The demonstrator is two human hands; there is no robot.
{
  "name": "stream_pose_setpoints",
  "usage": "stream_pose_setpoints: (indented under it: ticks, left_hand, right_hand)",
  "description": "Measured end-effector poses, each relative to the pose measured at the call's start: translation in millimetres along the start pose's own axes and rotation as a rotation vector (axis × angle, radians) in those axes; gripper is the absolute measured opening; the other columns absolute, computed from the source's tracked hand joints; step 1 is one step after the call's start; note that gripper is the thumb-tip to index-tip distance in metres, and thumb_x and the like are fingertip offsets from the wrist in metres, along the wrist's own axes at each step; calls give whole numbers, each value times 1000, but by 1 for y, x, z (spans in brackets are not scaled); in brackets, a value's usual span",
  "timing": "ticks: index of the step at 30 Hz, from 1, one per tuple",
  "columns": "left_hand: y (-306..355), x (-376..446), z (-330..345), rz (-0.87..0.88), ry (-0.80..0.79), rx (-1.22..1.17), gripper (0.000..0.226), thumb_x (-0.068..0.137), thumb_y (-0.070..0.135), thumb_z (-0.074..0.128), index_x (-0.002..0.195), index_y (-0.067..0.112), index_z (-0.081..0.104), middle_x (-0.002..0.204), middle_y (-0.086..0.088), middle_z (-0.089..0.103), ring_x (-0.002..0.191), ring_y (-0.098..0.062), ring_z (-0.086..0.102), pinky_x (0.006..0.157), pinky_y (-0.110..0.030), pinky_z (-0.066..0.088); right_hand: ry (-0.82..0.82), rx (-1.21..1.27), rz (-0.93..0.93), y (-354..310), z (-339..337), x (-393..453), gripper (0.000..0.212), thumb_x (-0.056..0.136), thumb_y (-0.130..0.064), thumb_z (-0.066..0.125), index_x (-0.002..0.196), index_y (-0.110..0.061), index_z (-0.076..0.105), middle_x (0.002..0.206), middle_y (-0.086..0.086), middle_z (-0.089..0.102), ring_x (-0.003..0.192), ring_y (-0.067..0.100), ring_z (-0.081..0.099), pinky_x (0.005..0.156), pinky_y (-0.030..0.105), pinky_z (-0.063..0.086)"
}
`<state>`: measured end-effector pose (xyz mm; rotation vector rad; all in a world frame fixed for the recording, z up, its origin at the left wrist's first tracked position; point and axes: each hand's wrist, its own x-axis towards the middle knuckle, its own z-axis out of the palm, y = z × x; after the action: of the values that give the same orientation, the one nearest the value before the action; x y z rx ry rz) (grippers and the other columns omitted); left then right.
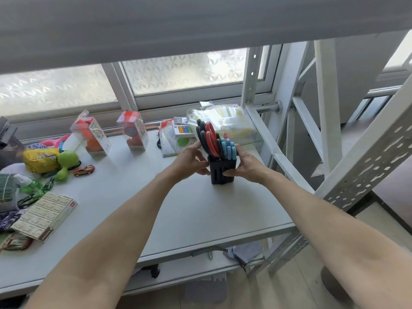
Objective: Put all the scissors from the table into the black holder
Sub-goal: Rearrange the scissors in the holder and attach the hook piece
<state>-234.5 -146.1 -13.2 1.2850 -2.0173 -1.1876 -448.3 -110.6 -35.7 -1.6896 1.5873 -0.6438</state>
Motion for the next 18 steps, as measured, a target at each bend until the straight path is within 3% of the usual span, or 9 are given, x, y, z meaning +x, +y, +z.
stream_pose_setpoints:
  ticks: [4, 9, 14, 16, 18]
  left_hand:
    - [4, 3, -5, -27, -82, -33, 45, 91, 0, 67, 133, 15, 54, 96, -14, 67, 77, -22, 76, 67, -22, 62]
    - [5, 8, 1, 14, 65, 75, 28, 92, 6, 67, 119, 2, 62, 103, -18, 72, 73, -14, 75, 59, -17, 59]
    - [9, 4, 4, 31, 92, 168, 20, 93, 8, 67, 113, 5, 65, 104, -14, 71, 76, -9, 69, 58, -14, 57]
    - [12, 4, 0, 10, 28, 198, 36, 89, 6, 70, 123, 10, 60, 116, -10, 65, 93, -17, 65, 70, -17, 56]
    - [11, 1, -10, -39, -89, 158, 77, 84, 6, 76, 148, 21, 35, 143, -10, 49, 128, -23, 52, 101, -31, 50]
  right_hand:
    - [-4, -4, -5, 0, -2, -1, 80, 81, -18, 78, 144, -31, 30, 87, -18, 49, 71, -1, 42, 79, 30, 38]
    - [-47, -6, 2, 0, -2, -2, 83, 80, -21, 79, 145, -33, 27, 99, -12, 52, 72, 0, 44, 77, 28, 38]
    - [-62, 10, 6, 3, -3, 1, 84, 79, -21, 79, 144, -33, 28, 112, -6, 54, 74, 0, 46, 81, 29, 41]
    - [-58, 24, 8, 5, -2, 1, 84, 77, -23, 81, 142, -37, 30, 116, -3, 57, 77, 2, 49, 88, 36, 47]
    - [-58, 28, 13, 5, -2, 0, 88, 74, -26, 82, 141, -43, 27, 121, 0, 59, 84, 12, 57, 94, 45, 50]
